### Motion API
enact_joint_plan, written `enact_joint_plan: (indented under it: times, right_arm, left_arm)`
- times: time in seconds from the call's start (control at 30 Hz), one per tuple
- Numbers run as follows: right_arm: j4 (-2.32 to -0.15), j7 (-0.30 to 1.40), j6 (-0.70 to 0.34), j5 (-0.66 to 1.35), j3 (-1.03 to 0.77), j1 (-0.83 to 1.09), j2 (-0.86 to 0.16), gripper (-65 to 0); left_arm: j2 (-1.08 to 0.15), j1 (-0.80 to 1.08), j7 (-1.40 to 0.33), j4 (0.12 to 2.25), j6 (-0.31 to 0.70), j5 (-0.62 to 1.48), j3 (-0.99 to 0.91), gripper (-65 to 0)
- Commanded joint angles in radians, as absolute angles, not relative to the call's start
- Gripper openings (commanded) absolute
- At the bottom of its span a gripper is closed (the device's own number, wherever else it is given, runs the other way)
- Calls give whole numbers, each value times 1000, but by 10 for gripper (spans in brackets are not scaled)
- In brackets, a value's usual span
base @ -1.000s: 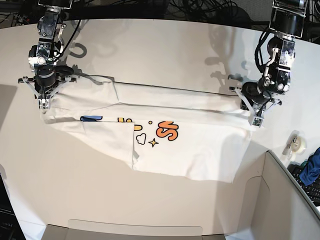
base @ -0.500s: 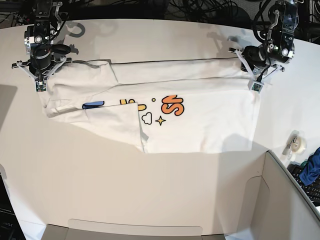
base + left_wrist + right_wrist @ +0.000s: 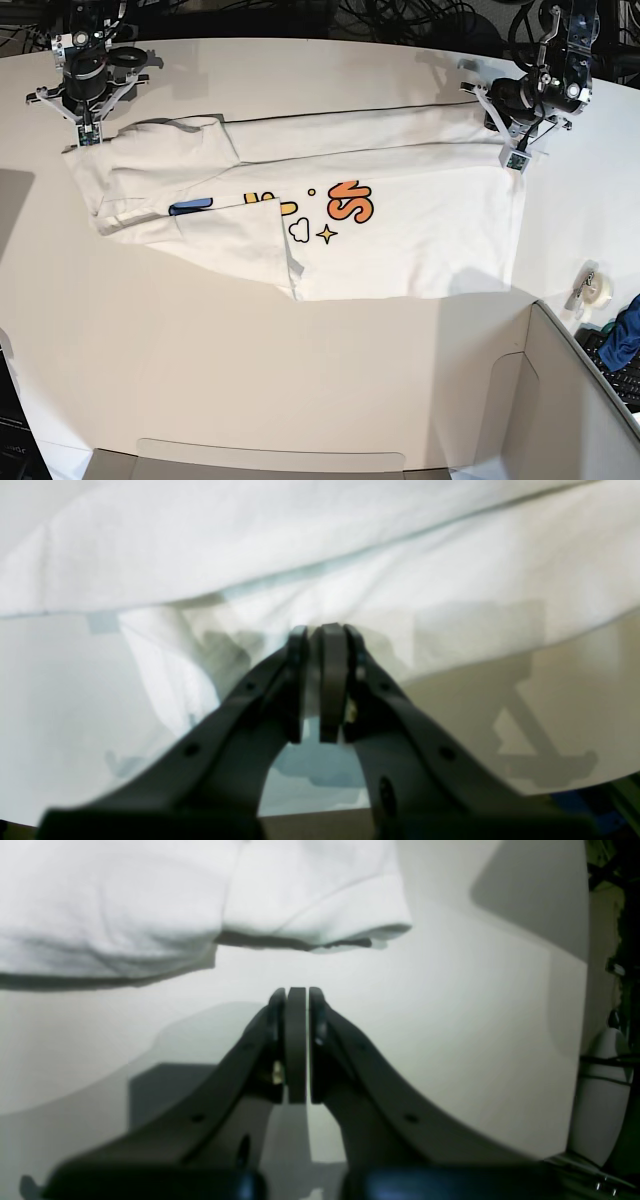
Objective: Layout the t-shirt on the table in an organized manner, then fold the t-shirt properly
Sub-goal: 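Pull both grippers toward the collar, laying the folded half flat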
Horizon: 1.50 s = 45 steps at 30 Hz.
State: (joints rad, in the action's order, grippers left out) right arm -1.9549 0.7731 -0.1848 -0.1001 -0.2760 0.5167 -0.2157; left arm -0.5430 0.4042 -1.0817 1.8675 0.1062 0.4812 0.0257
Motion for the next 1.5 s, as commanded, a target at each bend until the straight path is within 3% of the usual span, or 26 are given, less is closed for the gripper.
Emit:
enact_joint_plan:
  times: [0.0, 0.17, 0.33, 0.6, 1.1, 1.47]
  right_arm:
    - [-1997, 750, -176, -105, -283, 506, -223, -650]
    - [-2017, 753, -174, -105, -285, 417, -223, -650]
    - [-1937, 869, -176, -105, -283, 268, -223, -650]
    - [-1636, 860, -183, -105, -275, 145, -225, -650]
    - [-1847, 816, -183, -104, -282, 455, -251, -650]
    - [-1868, 816, -183, -104, -283, 521, -260, -650]
  left_arm:
    - [-555, 401, -1089, 1877, 110, 476, 21, -613]
    - [-555, 400, -1089, 1877, 110, 476, 27, -613]
    - [-555, 400, -1089, 1876, 110, 475, 22, -613]
    - [-556, 400, -1089, 1876, 110, 475, 21, -613]
    - [-556, 433, -1089, 1883, 110, 475, 21, -615]
    - [-582, 492, -1089, 1937, 108, 475, 21, -617]
